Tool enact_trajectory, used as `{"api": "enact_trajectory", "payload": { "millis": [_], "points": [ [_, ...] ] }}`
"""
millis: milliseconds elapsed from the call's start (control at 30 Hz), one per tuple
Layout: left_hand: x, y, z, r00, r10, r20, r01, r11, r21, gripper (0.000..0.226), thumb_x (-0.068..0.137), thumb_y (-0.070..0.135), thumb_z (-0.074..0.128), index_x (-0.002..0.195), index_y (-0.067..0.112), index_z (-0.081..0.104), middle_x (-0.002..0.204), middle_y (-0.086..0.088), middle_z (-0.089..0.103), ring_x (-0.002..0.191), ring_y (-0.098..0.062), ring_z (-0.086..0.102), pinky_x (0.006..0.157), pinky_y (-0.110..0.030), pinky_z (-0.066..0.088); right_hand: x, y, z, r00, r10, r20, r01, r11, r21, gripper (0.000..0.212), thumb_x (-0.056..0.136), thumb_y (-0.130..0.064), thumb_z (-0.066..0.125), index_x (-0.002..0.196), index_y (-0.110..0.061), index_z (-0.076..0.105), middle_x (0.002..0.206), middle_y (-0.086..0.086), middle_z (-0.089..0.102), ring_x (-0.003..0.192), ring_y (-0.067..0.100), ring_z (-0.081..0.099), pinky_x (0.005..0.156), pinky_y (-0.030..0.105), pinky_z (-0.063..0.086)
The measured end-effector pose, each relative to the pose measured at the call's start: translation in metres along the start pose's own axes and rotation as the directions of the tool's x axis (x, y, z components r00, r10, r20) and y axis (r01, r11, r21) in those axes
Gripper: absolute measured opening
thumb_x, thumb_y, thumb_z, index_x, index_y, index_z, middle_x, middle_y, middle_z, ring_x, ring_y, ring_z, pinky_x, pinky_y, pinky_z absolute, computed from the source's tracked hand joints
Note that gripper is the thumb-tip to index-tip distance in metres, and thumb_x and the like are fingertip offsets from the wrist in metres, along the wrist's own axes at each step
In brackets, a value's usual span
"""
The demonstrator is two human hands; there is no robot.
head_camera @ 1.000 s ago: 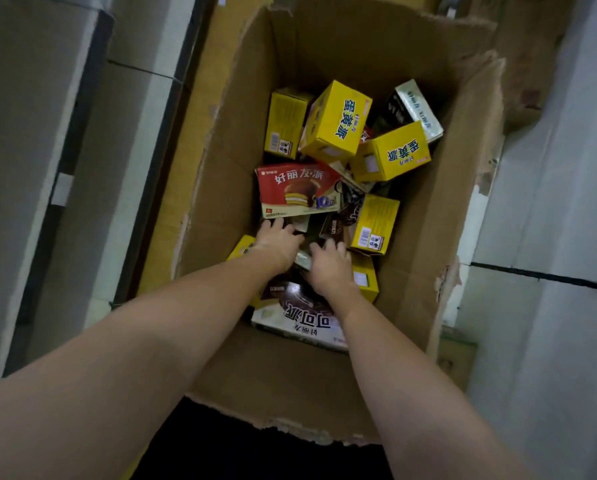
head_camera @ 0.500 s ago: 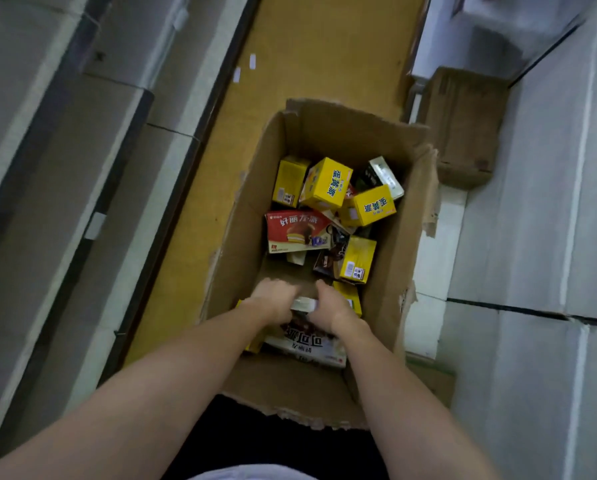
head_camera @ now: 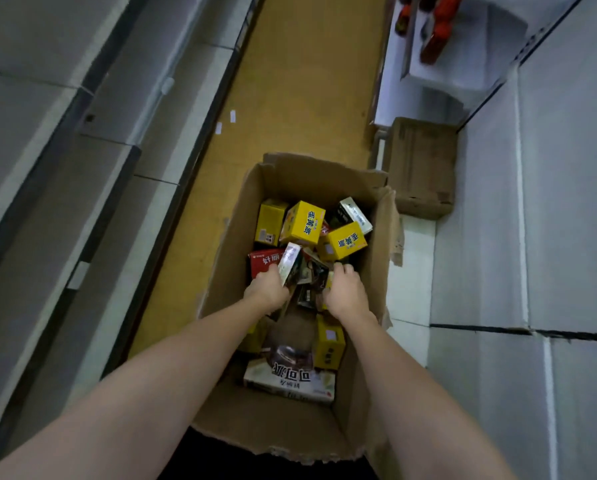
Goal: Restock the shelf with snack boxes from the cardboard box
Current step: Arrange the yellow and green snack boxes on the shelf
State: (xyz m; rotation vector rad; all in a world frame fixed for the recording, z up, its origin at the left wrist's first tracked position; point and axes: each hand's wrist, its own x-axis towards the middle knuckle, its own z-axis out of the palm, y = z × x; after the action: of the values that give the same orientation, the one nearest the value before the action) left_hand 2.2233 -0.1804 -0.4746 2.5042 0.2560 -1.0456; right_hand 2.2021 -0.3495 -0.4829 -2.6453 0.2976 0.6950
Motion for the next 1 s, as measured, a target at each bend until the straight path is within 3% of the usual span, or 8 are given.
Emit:
{"api": "enact_trajectory", "payload": {
  "millis": [133,300,367,500,600,700,867,1000],
  "points": [
    [0.017,0.013,0.008,1.0,-0.021,0.011,0.022,0.991,-0.131,0.042,0.087,0.027,0.063,0.126,0.015,0.052,0.123,-0.014,0.061,0.11,-0.037,0.059,0.091,-0.043,0.051,0.019,0.002,-0.013,1.0,-0.007,-0.026,0.006,1.0,-0.031,0.042,0.093,-0.019,0.059,0.131,-0.008,0.045,0.13,0.013,0.045,0.12,0.033,0.046,0.097,0.042,0.044],
    [0.03,0.024,0.019,0.989,-0.145,0.026,0.148,0.966,-0.21,0.041,0.09,0.027,0.067,0.124,0.008,0.054,0.123,-0.015,0.06,0.113,-0.034,0.058,0.084,-0.035,0.046,0.033,0.001,-0.007,0.998,-0.054,0.035,0.055,0.998,-0.015,0.046,0.095,-0.021,0.057,0.138,-0.009,0.045,0.13,0.013,0.05,0.121,0.033,0.047,0.096,0.044,0.045],
    [0.037,0.023,0.024,0.985,-0.171,0.033,0.174,0.955,-0.242,0.04,0.09,0.027,0.068,0.123,0.008,0.054,0.123,-0.015,0.061,0.112,-0.034,0.059,0.086,-0.036,0.049,0.035,0.001,-0.004,0.997,-0.07,-0.032,0.07,0.998,-0.008,0.044,0.096,-0.02,0.054,0.138,-0.009,0.046,0.127,0.012,0.053,0.118,0.031,0.05,0.092,0.043,0.046],
    [0.043,0.03,0.023,0.988,-0.149,0.029,0.15,0.938,-0.314,0.04,0.087,0.03,0.07,0.121,0.014,0.058,0.118,-0.012,0.064,0.107,-0.031,0.062,0.086,-0.036,0.052,0.047,0.001,-0.014,0.977,-0.047,-0.206,0.06,0.997,0.056,0.023,0.097,-0.02,0.052,0.117,-0.009,0.054,0.116,0.009,0.057,0.11,0.027,0.052,0.086,0.039,0.047],
    [0.042,0.039,0.018,0.99,-0.144,0.008,0.138,0.935,-0.327,0.037,0.085,0.036,0.07,0.116,0.017,0.063,0.113,-0.01,0.066,0.101,-0.03,0.063,0.083,-0.035,0.052,0.057,0.001,-0.029,0.975,-0.039,-0.219,0.055,0.996,0.068,0.021,0.097,-0.02,0.055,0.113,-0.008,0.053,0.116,0.01,0.056,0.111,0.028,0.051,0.087,0.04,0.047],
    [0.04,0.047,0.011,0.99,-0.136,-0.023,0.123,0.948,-0.295,0.035,0.084,0.039,0.068,0.114,0.02,0.065,0.11,-0.009,0.068,0.1,-0.03,0.064,0.082,-0.034,0.052,0.062,0.002,-0.035,0.98,-0.037,-0.193,0.048,0.997,0.053,0.021,0.097,-0.02,0.055,0.114,-0.008,0.053,0.117,0.011,0.056,0.113,0.028,0.051,0.089,0.04,0.047],
    [0.031,0.075,-0.023,0.983,-0.041,-0.181,0.027,0.996,-0.08,0.034,0.084,0.043,0.06,0.11,0.021,0.064,0.105,-0.007,0.068,0.098,-0.032,0.064,0.076,-0.034,0.049,0.063,-0.003,-0.043,0.986,-0.03,-0.162,0.037,0.999,0.036,0.027,0.096,-0.018,0.055,0.121,-0.009,0.053,0.123,0.012,0.055,0.118,0.03,0.05,0.094,0.042,0.047],
    [0.028,0.101,-0.061,0.955,0.015,-0.296,-0.008,1.0,0.025,0.032,0.082,0.041,0.057,0.103,0.017,0.064,0.096,-0.007,0.066,0.09,-0.032,0.063,0.07,-0.034,0.044,0.074,-0.007,-0.063,0.976,-0.038,-0.213,0.041,0.999,0.013,0.033,0.096,-0.019,0.054,0.128,-0.009,0.053,0.129,0.012,0.053,0.121,0.03,0.049,0.099,0.04,0.044]
  ]
}}
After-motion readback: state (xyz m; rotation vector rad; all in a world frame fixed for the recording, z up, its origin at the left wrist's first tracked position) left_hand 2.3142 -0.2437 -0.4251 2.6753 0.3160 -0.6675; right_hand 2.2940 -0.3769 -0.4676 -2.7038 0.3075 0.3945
